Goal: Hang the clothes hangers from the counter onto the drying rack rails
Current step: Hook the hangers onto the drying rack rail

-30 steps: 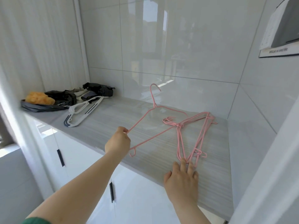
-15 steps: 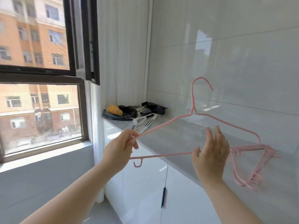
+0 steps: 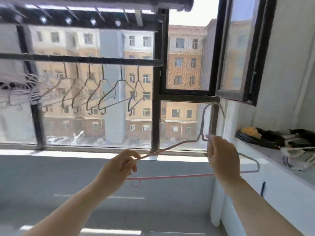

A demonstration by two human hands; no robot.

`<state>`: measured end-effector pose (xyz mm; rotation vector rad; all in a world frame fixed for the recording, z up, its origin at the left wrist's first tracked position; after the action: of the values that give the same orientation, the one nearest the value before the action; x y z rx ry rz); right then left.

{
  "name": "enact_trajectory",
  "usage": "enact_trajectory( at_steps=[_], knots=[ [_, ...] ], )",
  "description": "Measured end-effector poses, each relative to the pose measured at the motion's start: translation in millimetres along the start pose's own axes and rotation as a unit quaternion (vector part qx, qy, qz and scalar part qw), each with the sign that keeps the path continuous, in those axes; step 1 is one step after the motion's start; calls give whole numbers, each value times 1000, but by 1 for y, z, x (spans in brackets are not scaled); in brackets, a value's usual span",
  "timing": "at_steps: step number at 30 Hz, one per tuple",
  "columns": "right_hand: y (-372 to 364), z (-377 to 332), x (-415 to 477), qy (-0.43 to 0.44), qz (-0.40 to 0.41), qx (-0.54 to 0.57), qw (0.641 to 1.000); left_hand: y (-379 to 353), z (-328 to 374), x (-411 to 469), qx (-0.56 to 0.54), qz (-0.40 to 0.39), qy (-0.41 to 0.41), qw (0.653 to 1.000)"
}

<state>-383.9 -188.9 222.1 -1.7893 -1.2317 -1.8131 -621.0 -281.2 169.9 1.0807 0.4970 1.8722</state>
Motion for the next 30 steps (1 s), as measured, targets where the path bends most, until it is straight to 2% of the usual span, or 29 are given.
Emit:
enact_trajectory(
  at_steps=[2,5,11,14,16,19,24,27,30],
  knots=[
    [-41,-47,8,29,-68,58,996,39,-39,-17,38,17,46,998],
    [-95,-125,15,63,-142,136,978,96,-84,-42,151,54,93,983],
    [-189,-291,24,103,-337,265,897,194,-114,-78,354,138,156,912],
    [-215,-371,26,138,-382,317,857,242,-133,-94,412,167,188,876],
    [-231,-421,32,155,-400,350,832,277,-149,-104,466,185,212,839],
    [-246,-492,46,191,-404,397,802,330,-174,-112,537,204,243,782],
    [-262,-588,88,263,-390,405,784,421,-213,-126,537,268,309,737],
    [-247,-631,124,338,-313,393,796,471,-231,-140,515,327,341,715],
    [-217,-668,156,415,-183,368,811,510,-234,-148,495,370,364,697]
  ],
)
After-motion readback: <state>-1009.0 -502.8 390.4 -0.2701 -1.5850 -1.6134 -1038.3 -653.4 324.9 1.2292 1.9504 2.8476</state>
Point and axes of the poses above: each hand's wrist, its own x-axis towards the middle knuckle, its own y-axis out of the back of the hand, z = x × y, the point moved 10 cm from there along x, towards the middle knuckle, and after that the axes turned 13 degrees about x, right-handed, at the moved point
